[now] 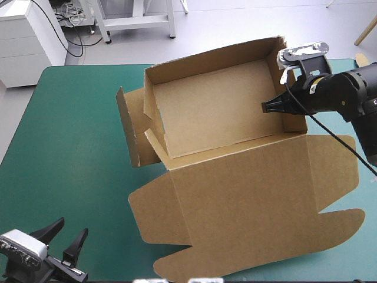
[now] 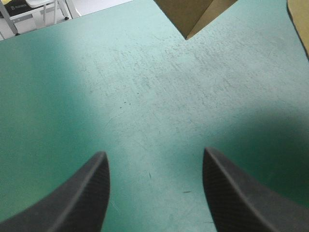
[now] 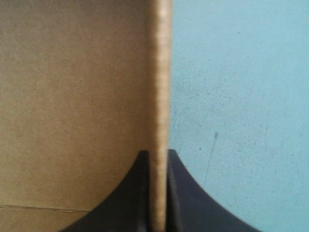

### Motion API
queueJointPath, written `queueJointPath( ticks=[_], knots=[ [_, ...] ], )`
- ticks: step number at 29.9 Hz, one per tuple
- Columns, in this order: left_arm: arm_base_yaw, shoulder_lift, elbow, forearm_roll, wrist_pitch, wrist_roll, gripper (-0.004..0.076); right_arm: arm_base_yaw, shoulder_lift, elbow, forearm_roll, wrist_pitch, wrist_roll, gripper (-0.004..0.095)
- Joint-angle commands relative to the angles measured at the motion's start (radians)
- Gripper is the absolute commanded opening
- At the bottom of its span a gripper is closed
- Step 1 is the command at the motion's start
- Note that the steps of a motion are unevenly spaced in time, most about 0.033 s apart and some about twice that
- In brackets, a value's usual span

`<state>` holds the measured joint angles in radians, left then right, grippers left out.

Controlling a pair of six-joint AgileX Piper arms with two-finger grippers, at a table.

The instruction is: Fold the box

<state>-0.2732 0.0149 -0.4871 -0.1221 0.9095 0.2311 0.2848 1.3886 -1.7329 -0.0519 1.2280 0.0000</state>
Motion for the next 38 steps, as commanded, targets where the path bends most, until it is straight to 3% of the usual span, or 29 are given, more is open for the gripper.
queueJointPath(
  ticks=[1,11,15,24,38],
  knots=[
    [0.002,0.015,-0.021,-0.018,-0.072,-0.005,0.0421,-0.003,-0.039,-0.033,0.007,-0.058,0.0,-0.0021],
    [0.002,0.114,-0.034,0.042,-0.141,-0.045,0.0421,-0.003,-0.039,-0.033,0.007,-0.058,-0.011,-0.0021],
    [0.002,0.263,-0.082,0.092,-0.178,-0.103,0.0421,-0.003,-0.039,-0.033,0.007,-0.058,-0.019,-0.0021],
    [0.002,0.661,-0.279,0.252,-0.15,-0.269,0.0421,-0.003,-0.039,-0.033,0.007,-0.058,-0.037,-0.0021],
    [0.047,1.071,-0.545,0.246,-0.061,-0.231,0.0421,-0.003,-0.039,-0.033,0.008,-0.058,-0.037,-0.0021]
  ],
)
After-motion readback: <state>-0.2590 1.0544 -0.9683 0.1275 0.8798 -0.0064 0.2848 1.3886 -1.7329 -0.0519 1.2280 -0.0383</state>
